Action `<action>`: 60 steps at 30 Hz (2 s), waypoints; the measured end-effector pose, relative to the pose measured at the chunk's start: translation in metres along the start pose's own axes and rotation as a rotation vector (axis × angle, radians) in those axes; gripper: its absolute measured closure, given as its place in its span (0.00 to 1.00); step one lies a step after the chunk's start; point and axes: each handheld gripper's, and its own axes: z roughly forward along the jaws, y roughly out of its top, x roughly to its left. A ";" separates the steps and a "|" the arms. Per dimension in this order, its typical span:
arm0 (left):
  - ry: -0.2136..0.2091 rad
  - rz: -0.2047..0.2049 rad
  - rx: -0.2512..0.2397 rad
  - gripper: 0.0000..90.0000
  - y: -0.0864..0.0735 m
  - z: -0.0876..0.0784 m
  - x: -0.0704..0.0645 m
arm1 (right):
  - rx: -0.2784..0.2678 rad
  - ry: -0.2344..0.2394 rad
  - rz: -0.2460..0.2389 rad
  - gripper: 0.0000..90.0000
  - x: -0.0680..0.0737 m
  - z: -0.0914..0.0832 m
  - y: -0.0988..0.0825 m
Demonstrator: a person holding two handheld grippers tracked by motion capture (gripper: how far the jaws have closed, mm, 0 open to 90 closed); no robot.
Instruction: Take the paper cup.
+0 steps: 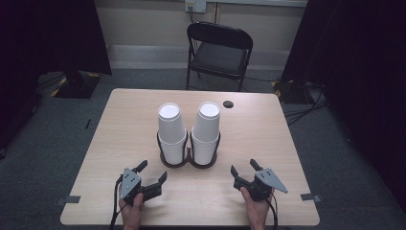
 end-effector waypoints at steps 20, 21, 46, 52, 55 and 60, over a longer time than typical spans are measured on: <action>-0.015 0.007 -0.005 0.17 0.000 0.000 0.000 | -0.060 0.185 -0.007 0.17 0.028 0.001 0.048; -0.018 0.006 -0.003 0.17 0.000 0.000 0.000 | -0.067 0.203 -0.017 0.17 0.030 0.003 0.056; -0.018 0.007 -0.003 0.18 0.000 -0.001 0.000 | -0.073 0.307 -0.112 0.14 0.047 0.045 0.134; -0.018 0.006 -0.001 0.18 0.000 0.000 0.000 | -0.071 0.324 -0.114 0.14 0.050 0.065 0.154; -0.017 0.011 0.003 0.18 0.000 0.000 0.000 | -0.061 0.332 -0.107 0.14 0.051 0.073 0.159; -0.015 0.009 0.003 0.18 0.000 0.000 0.000 | -0.038 0.346 -0.109 0.14 0.056 0.089 0.164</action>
